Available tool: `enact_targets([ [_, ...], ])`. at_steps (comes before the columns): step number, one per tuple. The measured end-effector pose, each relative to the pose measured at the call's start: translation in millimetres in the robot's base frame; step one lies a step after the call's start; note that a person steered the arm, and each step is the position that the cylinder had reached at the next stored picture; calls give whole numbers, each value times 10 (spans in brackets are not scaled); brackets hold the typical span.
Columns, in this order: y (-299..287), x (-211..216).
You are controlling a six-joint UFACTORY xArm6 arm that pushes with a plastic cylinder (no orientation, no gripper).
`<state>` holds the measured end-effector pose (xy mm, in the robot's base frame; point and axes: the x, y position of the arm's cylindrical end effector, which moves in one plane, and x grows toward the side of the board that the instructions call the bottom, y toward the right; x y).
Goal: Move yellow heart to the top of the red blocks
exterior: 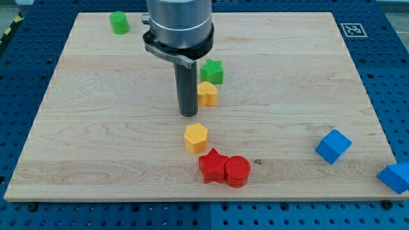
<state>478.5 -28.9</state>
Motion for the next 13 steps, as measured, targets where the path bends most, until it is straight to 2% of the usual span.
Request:
enact_targets([
  [4,83,441],
  [5,77,338],
  [7,-197,-662],
  [8,41,-772],
  [9,433,-637],
  [10,520,-308],
  [12,295,-719],
  [13,128,-488],
])
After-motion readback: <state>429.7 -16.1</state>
